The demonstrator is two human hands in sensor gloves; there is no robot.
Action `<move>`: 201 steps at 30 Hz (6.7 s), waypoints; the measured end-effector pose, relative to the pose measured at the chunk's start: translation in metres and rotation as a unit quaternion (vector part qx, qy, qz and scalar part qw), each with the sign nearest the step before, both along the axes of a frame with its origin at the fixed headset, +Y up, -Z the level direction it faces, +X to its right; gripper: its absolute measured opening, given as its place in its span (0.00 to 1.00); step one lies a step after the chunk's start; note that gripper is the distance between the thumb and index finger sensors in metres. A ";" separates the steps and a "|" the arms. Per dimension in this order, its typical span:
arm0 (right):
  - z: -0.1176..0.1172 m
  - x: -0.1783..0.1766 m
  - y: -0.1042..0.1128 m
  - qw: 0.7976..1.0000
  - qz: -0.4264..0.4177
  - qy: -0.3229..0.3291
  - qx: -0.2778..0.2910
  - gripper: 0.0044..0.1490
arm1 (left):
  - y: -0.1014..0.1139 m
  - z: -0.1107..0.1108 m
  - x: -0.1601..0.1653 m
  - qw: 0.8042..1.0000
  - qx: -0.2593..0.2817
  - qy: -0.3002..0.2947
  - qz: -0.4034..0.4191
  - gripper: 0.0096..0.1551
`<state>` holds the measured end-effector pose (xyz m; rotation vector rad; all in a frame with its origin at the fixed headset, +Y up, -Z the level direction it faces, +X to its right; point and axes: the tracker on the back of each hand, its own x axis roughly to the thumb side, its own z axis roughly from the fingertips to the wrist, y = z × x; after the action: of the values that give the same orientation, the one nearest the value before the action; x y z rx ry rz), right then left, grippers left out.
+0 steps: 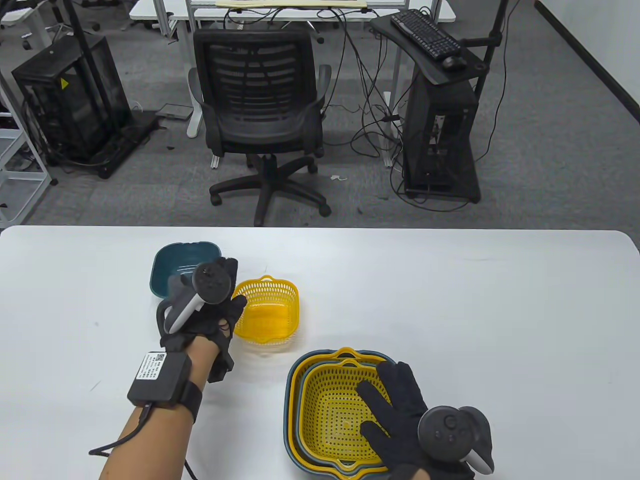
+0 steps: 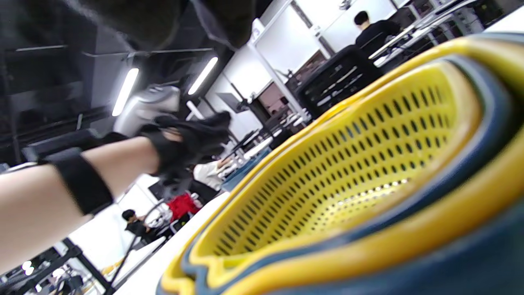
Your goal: Nest basins with drain baskets
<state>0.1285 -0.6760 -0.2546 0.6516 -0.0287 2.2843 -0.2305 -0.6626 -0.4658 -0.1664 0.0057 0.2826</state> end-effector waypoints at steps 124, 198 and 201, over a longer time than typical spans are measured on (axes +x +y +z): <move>-0.048 0.117 -0.038 0.962 -0.151 -0.183 -0.134 0.47 | 0.028 0.136 0.108 0.973 -0.112 -0.066 0.192 0.40; -0.069 0.143 -0.142 0.863 0.179 -0.263 -0.391 0.53 | -0.144 0.115 -0.061 0.974 -0.221 -0.022 0.050 0.46; -0.070 0.142 -0.143 0.860 0.191 -0.267 -0.391 0.54 | -0.146 0.114 -0.063 0.971 -0.229 -0.018 0.058 0.46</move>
<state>0.2703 -0.8186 -0.3245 -0.4463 0.7855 2.4818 -0.2935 -0.8081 -0.3516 -0.6335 0.0262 0.3916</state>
